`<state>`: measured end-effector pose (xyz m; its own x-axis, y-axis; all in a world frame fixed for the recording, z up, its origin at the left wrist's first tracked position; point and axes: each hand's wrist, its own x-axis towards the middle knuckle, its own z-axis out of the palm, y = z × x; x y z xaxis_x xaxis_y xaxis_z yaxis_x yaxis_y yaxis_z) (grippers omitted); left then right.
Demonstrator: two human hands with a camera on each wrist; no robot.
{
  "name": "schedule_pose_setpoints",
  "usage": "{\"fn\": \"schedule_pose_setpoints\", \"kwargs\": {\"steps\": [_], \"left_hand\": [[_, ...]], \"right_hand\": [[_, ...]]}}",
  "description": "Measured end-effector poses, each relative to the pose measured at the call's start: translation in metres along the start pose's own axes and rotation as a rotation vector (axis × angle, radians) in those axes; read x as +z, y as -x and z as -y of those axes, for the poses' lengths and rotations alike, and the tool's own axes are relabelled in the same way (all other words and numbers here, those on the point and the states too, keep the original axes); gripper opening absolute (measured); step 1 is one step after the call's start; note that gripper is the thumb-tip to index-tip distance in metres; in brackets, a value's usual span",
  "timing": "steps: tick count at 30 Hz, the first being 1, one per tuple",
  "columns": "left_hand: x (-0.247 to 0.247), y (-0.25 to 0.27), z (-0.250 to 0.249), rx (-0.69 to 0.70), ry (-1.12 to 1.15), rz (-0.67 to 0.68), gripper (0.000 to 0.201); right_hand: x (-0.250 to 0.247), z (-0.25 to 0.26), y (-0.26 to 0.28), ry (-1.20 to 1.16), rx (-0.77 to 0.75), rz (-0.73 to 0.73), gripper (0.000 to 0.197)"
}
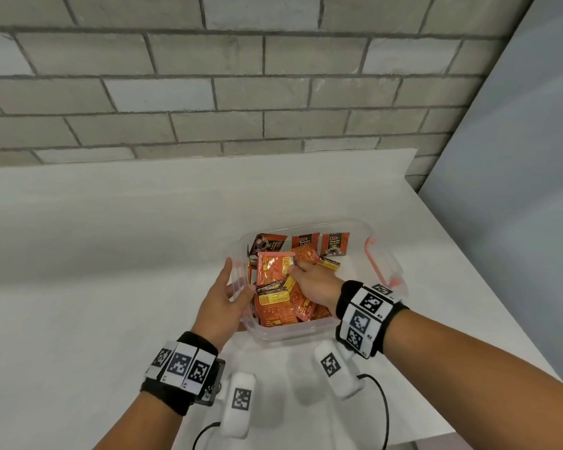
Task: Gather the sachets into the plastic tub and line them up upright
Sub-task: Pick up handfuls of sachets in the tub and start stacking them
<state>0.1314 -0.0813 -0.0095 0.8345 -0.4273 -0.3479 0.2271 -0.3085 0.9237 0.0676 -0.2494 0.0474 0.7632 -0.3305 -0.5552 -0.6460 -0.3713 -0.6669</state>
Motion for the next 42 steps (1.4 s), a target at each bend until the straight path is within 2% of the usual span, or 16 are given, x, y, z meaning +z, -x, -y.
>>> {"fn": "schedule_pose_setpoints", "kwargs": {"steps": [4, 6, 10, 12, 15, 17, 20, 28, 32, 33, 36, 39, 42], "left_hand": [[-0.001, 0.001, -0.001, 0.001, 0.005, 0.014, 0.076], [-0.001, 0.001, -0.001, 0.001, 0.001, 0.014, 0.077], [-0.001, 0.001, 0.001, 0.000, -0.012, 0.010, 0.077], [-0.001, 0.001, 0.001, 0.001, -0.010, 0.011, 0.076], [-0.001, 0.001, 0.001, 0.000, 0.004, 0.007, 0.076], [0.001, 0.001, 0.001, 0.003, 0.003, 0.006, 0.075], [0.003, 0.001, 0.001, 0.007, 0.004, 0.012, 0.074], [0.006, 0.003, -0.001, -0.014, 0.052, 0.018, 0.074], [0.004, 0.005, -0.002, -0.011, 0.052, 0.032, 0.075], [0.003, 0.005, -0.002, -0.009, 0.052, 0.037, 0.075], [0.002, 0.004, -0.001, -0.006, 0.040, 0.045, 0.074], [0.001, 0.003, 0.000, 0.003, 0.033, 0.045, 0.073], [0.001, 0.004, 0.000, 0.012, 0.024, 0.047, 0.073]], "right_hand": [[-0.015, 0.002, 0.012, -0.077, -0.019, 0.073, 0.058], [-0.026, 0.002, 0.020, -0.126, -0.013, 0.064, 0.056], [-0.041, -0.007, 0.024, -0.240, 0.002, -0.139, 0.049], [-0.044, -0.010, 0.018, -0.284, 0.095, -0.197, 0.057], [-0.041, -0.012, 0.008, -0.356, 0.259, -0.120, 0.072], [-0.032, -0.012, 0.004, -0.325, 0.295, -0.067, 0.077], [-0.015, -0.005, 0.003, -0.313, 0.302, -0.011, 0.078], [0.004, 0.010, 0.003, -0.307, 0.295, 0.002, 0.082], [0.000, 0.004, 0.001, -0.358, 0.274, 0.041, 0.097], [-0.004, 0.003, 0.004, -0.363, 0.278, 0.041, 0.097], [-0.020, 0.001, 0.015, -0.337, 0.311, -0.017, 0.077], [-0.044, -0.009, 0.010, -0.319, 0.278, -0.101, 0.071], [-0.063, -0.008, 0.000, -0.262, 0.322, -0.159, 0.068]]}}
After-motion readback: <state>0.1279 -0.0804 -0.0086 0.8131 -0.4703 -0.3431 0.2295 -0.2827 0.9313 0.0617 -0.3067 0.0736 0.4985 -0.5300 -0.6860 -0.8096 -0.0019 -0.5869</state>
